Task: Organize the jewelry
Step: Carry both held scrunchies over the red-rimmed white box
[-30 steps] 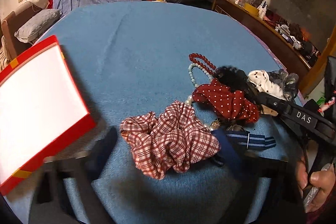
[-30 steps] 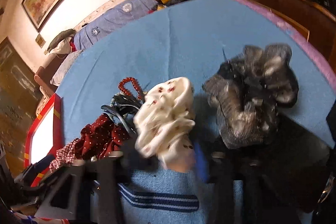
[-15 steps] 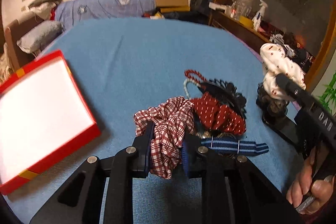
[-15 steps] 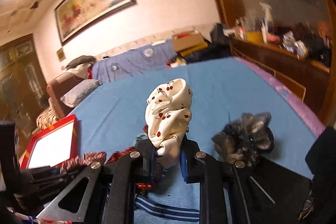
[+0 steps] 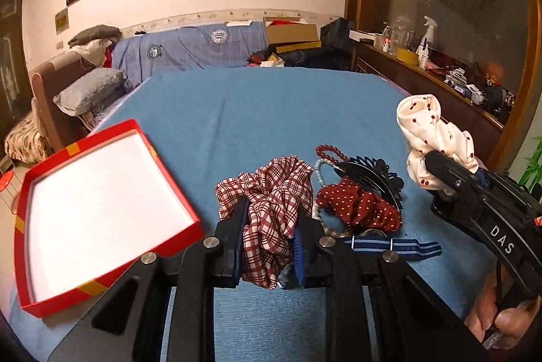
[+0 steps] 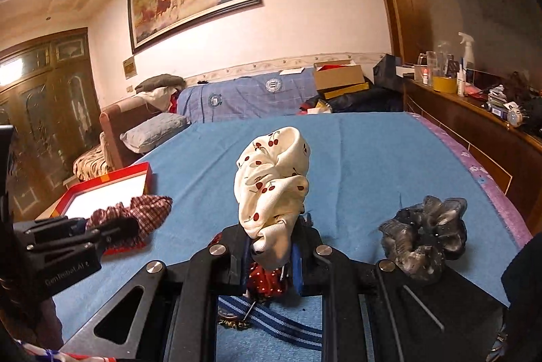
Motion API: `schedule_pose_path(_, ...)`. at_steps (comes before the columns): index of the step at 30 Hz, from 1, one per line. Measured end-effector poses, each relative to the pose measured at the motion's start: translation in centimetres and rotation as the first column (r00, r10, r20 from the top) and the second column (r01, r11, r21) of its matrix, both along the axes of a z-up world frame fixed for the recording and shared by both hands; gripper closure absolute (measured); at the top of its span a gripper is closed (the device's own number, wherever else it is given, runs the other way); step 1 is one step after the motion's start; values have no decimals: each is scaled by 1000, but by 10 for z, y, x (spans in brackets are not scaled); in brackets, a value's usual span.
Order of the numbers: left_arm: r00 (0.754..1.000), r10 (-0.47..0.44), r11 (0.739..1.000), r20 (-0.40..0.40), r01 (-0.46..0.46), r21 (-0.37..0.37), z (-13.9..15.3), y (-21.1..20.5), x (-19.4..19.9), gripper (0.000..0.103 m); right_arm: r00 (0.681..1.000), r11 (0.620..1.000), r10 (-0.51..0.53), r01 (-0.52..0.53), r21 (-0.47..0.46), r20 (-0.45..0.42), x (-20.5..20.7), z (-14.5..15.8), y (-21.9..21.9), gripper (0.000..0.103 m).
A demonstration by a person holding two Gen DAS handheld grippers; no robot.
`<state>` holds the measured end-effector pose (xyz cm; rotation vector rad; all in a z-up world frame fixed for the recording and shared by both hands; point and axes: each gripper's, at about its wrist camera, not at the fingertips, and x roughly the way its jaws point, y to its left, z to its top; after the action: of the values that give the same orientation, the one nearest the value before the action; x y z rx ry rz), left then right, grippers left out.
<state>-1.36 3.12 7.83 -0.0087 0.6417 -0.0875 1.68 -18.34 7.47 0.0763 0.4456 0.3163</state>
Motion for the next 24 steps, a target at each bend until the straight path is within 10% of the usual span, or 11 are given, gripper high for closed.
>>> schedule_pose_path(24, 986, 157, 985, 49, -153, -74, 14, 89, -30, 81, 963, 969, 248, -248, 8, -102, 3, 17, 93, 82)
